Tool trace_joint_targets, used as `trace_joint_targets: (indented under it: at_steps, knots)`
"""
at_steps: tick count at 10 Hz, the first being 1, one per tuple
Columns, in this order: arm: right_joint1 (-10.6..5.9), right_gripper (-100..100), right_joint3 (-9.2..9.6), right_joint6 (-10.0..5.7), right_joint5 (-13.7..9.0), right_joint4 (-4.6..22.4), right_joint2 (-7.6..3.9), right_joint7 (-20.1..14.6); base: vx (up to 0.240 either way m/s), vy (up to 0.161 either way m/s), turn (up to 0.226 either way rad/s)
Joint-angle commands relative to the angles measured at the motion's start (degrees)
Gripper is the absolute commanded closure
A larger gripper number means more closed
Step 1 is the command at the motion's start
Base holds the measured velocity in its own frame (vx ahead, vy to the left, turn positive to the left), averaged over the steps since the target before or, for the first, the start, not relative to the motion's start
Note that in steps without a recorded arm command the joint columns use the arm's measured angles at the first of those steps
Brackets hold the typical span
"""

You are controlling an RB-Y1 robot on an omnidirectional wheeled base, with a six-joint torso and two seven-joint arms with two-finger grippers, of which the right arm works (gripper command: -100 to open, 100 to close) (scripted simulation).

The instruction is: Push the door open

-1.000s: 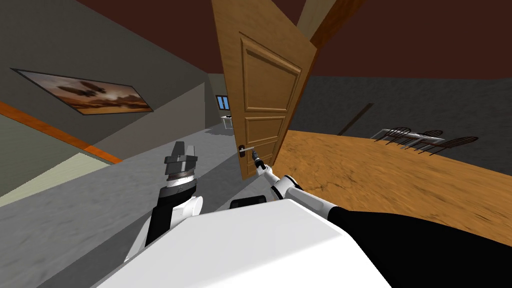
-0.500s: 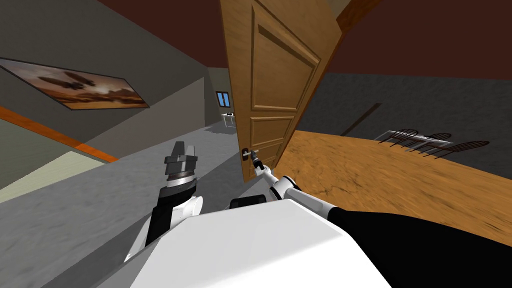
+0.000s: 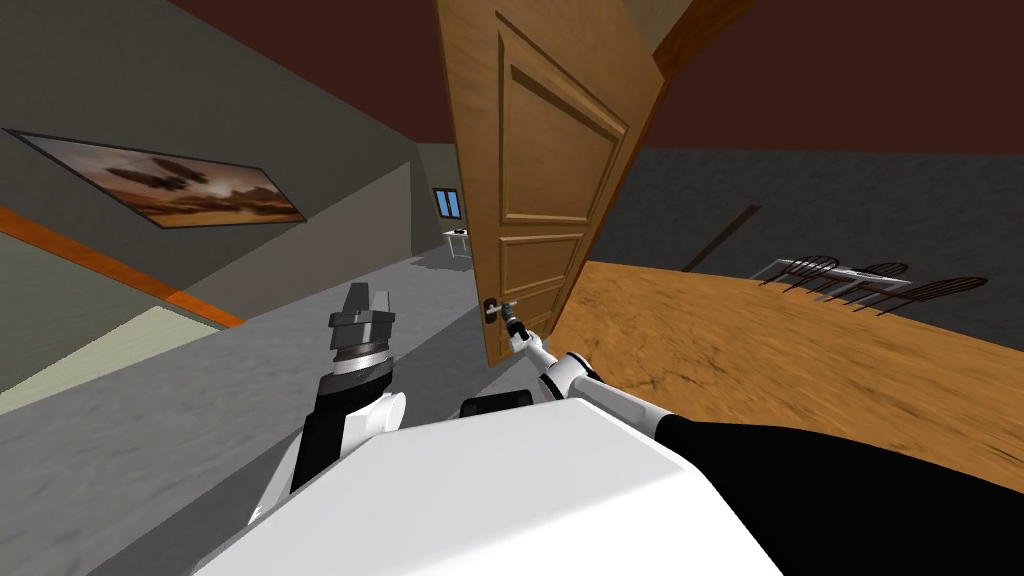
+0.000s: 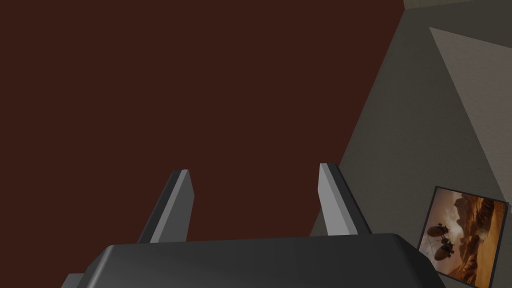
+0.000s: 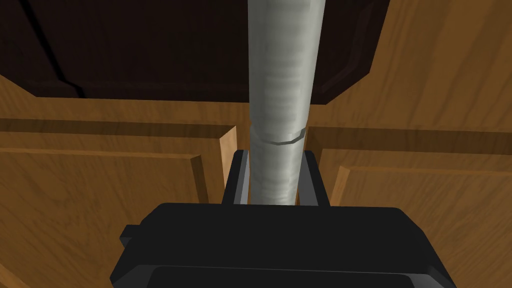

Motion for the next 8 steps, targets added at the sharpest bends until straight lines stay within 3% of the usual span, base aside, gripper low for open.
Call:
trace_joint_targets:
  at_steps: [1, 4, 6, 8]
  knots:
    - [-0.01, 100, -0.74, 0.0, -0.32, 0.02, -1.37, 0.22, 0.057, 0.096, -0.011]
    - [-0.03, 100, -2.11, -0.01, -0.91, 0.07, -2.81, 0.64, 0.114, 0.148, -0.05]
    - [-0.03, 100, -2.11, -0.01, -0.91, 0.07, -2.81, 0.64, 0.106, 0.098, -0.024]
    - [-0.05, 100, -3.69, -0.01, -1.58, 0.11, -3.26, 1.12, 0.148, 0.139, -0.055]
